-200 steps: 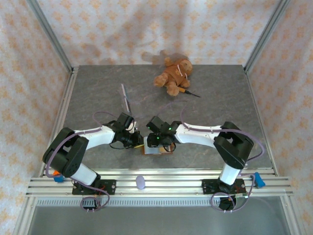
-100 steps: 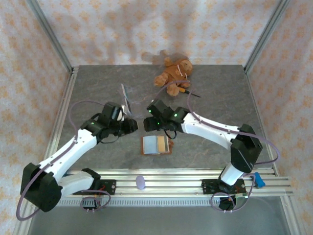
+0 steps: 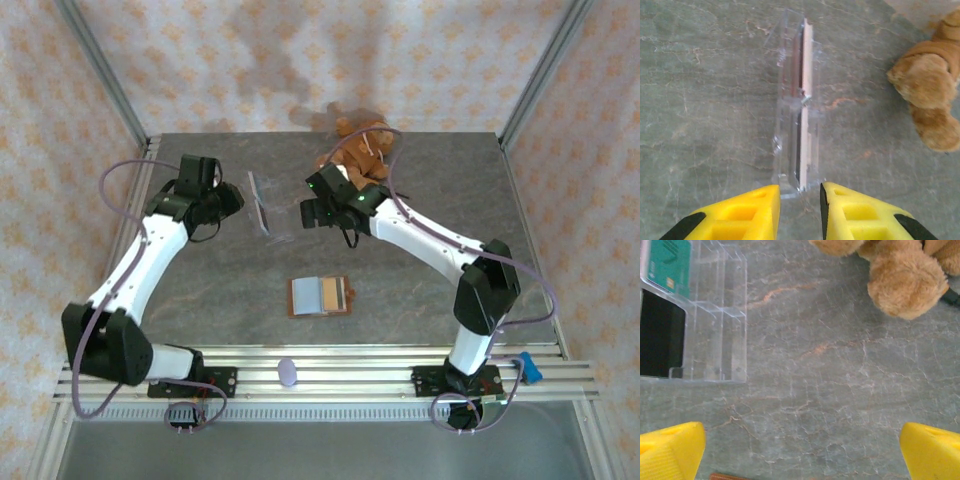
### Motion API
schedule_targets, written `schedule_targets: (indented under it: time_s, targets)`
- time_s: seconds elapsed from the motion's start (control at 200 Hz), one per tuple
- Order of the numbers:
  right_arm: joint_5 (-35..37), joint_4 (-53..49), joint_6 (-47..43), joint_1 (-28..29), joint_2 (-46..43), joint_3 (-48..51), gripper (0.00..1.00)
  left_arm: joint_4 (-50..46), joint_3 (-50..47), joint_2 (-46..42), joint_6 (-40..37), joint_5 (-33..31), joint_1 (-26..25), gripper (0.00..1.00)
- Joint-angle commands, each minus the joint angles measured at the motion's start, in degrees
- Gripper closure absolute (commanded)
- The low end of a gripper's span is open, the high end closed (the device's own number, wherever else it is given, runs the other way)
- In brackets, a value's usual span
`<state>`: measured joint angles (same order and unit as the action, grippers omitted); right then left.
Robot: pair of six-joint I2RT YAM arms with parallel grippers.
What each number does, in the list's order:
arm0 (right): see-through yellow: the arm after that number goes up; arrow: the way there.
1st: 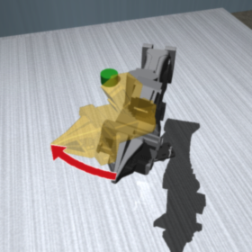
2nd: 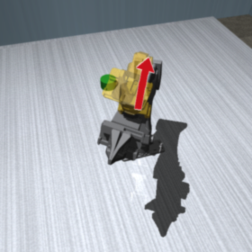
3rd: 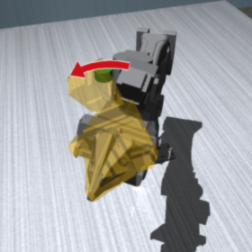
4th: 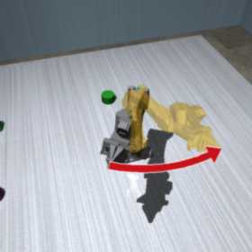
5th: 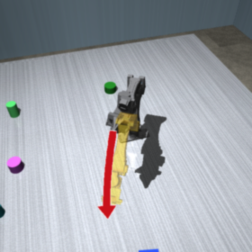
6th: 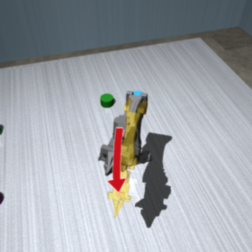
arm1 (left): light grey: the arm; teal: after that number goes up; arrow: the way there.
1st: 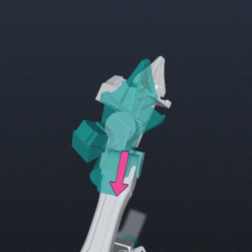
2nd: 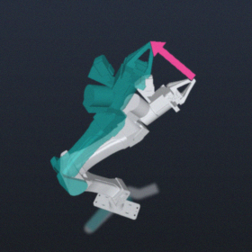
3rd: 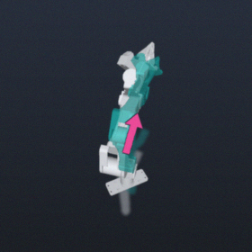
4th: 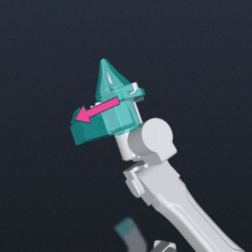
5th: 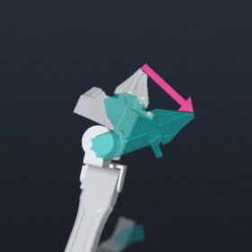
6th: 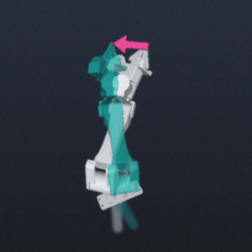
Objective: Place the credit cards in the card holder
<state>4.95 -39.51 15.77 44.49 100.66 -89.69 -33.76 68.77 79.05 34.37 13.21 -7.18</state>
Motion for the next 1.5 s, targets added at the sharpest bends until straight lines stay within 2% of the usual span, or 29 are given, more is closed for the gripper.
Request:
schedule_targets:
  time_s: [0.0,0.2,0.521,0.846,0.996,1.091,1.152,1.297,1.497]
  targets:
    - [-1.3,-1.4,-0.5,-2.0,-1.6,3.0,0.01,4.2,1.8,4.8,-1.6,2.5,0.9,0.72]
    - [-4.7,-1.9,-0.7,-4.8,-3.3,8.0,0.0,6.3,6.1,14.1,-2.2,8.0,1.1,0.74]
    - [-3.5,-1.5,-0.5,-5.4,-7.0,12.6,0.0,4.5,4.8,18.0,-2.7,1.4,1.0,0.75]
    - [-3.3,-1.0,0.9,-5.5,-9.5,15.3,0.0,6.6,3.6,21.0,-5.3,1.4,0.9,0.78]
    - [-2.7,-1.5,0.9,-5.4,-10.4,16.2,0.0,7.8,3.3,22.3,-5.5,3.0,0.9,0.84]
    - [-1.9,-1.7,0.9,-5.5,-10.5,16.3,0.0,8.9,3.2,23.1,-6.0,5.0,0.9,0.92]
    - [-1.4,-1.7,1.1,-5.4,-10.5,16.2,0.0,9.8,3.3,23.6,-7.2,6.8,0.7,1.0]
    - [0.1,-1.8,1.0,-5.5,-10.5,15.5,0.0,8.2,6.0,24.1,-11.3,9.3,-0.2,1.0]
    - [1.8,-2.8,-0.2,-5.9,-10.1,13.0,0.0,1.4,12.2,25.7,-18.2,10.2,-2.3,1.0]
